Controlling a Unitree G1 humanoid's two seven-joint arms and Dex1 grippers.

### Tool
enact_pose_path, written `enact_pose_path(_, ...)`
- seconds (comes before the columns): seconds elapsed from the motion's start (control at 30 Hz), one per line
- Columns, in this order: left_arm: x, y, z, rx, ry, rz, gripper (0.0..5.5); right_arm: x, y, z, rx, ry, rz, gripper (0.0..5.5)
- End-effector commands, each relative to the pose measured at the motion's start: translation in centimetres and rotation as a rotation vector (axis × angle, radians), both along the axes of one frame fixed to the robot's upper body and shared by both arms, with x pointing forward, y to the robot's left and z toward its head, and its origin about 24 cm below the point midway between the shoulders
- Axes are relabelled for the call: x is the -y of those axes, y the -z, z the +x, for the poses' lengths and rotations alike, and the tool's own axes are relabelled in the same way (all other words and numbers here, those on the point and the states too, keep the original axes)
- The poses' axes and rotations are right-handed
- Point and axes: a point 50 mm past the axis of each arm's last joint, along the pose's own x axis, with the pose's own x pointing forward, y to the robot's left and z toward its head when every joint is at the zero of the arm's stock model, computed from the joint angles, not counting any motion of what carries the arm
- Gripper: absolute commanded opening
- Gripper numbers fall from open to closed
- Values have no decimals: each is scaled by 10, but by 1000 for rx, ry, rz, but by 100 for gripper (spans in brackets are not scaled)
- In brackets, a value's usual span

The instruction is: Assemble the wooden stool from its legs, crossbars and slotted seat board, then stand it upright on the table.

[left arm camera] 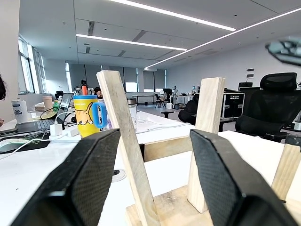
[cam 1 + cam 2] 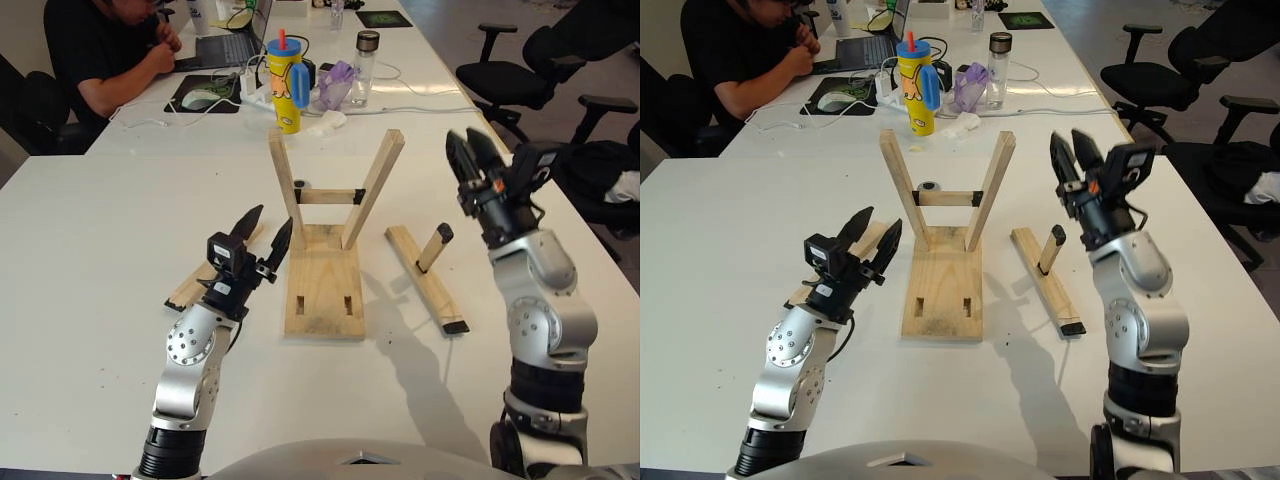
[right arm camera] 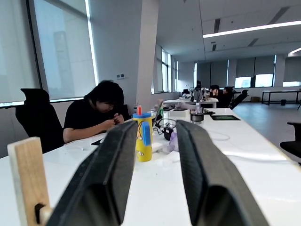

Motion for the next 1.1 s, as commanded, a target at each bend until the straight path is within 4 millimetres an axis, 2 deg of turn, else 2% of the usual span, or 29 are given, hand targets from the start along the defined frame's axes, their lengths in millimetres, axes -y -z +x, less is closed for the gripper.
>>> enact_pose_path(0.03,3,3,1,-7,1,2,274,-1,-21,6,73,49,-43,149)
enact_pose_path(0.1,3,3,2,-6,5,2,274,-1,-23,6,81,58,-27,149)
enact_pose_path(0.2,3,3,3,-8,7,4,274,-6,-10,7,47,54,-26,149)
enact_pose_path(0.27,3,4,3,-8,7,3,274,-5,21,12,-83,82,-56,149)
enact_pose_path(0.33,5,4,4,-6,14,3,274,-6,82,14,-372,98,-131,149)
enact_pose_path(0.37,6,3,5,-3,18,3,274,1,120,7,-549,146,-136,149)
enact_pose_path(0.4,6,3,7,-1,25,4,274,6,148,-3,-674,175,-153,149)
enact_pose_path(0.43,5,2,7,3,23,4,274,12,160,-10,-718,224,-146,149)
enact_pose_path(0.47,4,1,9,6,21,6,274,14,162,-11,-719,239,-132,149)
enact_pose_path(0.5,3,1,9,7,16,8,274,13,157,-9,-686,234,-121,149)
enact_pose_path(0.63,2,3,8,5,4,6,274,9,111,13,-454,191,-71,149)
enact_pose_path(0.77,5,4,8,4,6,3,274,7,79,19,-282,158,-60,149)
enact_pose_path(0.87,5,6,7,0,3,1,274,0,26,20,-43,93,-49,149)
enact_pose_path(0.93,5,7,6,-2,0,2,274,-5,2,16,46,52,-100,149)
enact_pose_path(1.03,5,8,5,-6,-19,-4,274,-16,-10,7,87,14,-284,149)
enact_pose_path(1.1,6,9,4,-5,-23,-5,274,-28,4,-4,14,-130,-327,149)
